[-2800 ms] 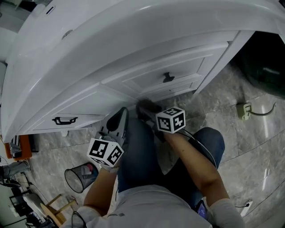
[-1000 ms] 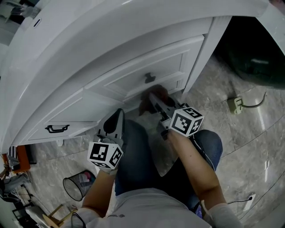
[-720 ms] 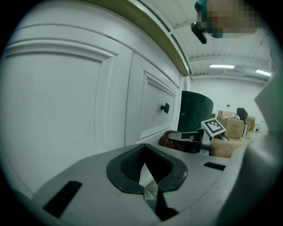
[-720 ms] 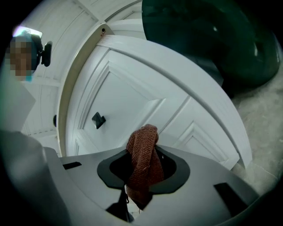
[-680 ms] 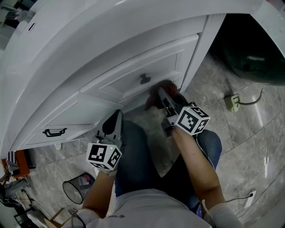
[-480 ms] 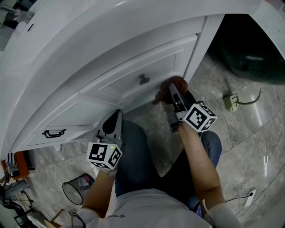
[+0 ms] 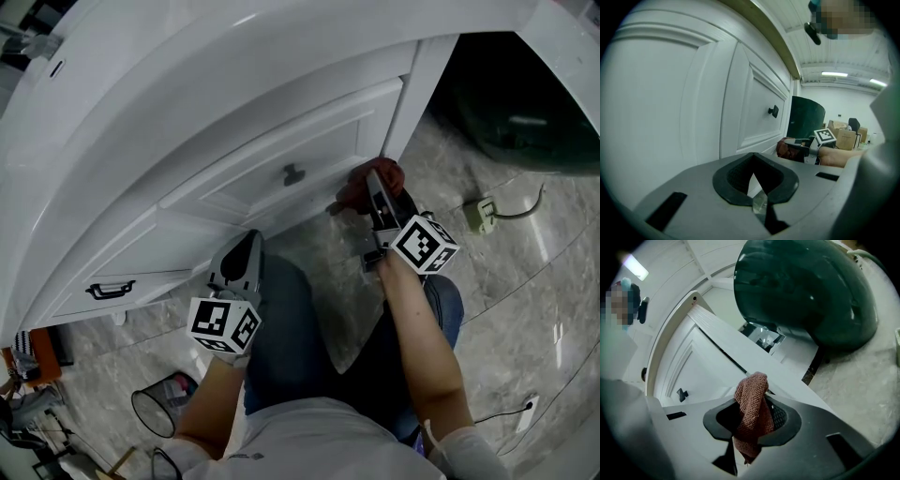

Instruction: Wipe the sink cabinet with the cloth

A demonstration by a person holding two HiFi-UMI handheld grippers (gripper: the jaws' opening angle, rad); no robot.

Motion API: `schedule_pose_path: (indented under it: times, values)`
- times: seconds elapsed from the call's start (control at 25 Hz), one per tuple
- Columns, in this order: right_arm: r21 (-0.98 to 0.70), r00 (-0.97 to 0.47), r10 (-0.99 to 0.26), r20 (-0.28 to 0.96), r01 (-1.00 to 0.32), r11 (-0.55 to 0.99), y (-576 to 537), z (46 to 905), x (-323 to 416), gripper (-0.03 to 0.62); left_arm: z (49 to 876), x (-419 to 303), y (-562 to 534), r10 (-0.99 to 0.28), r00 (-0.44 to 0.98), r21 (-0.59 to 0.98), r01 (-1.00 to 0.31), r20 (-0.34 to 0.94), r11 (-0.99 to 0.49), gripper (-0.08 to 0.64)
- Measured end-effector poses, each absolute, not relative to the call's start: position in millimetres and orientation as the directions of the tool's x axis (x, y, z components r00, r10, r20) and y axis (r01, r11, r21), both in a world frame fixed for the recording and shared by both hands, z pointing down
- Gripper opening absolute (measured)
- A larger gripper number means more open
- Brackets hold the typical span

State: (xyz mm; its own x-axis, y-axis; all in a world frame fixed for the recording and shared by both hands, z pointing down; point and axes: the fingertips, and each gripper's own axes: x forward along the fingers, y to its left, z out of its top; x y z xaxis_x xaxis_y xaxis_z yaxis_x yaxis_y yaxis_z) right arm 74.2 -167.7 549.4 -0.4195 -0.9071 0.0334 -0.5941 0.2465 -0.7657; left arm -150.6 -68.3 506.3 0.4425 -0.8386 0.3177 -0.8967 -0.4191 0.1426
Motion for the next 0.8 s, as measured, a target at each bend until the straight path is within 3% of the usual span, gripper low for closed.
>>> schedule_pose_path:
  times: [0.4,0.8]
  values:
    - [-0.775,-0.414,-0.91,-0.028,-0.566,0.281,-173.2,558.2,81.0,0.095,508.9,-149.3,-73.0,-0.836,0.446,0.15,-0.895,0.32,-0.42,0.011]
    - [-0.799,-0.386,-0.919,0.08,-0.577,0.172,-170.9,597.4,81.8,0.095,507.5,-148.7,-72.5,-0.839,0.44,0.137,-0.898,0.319,-0.419,0.011]
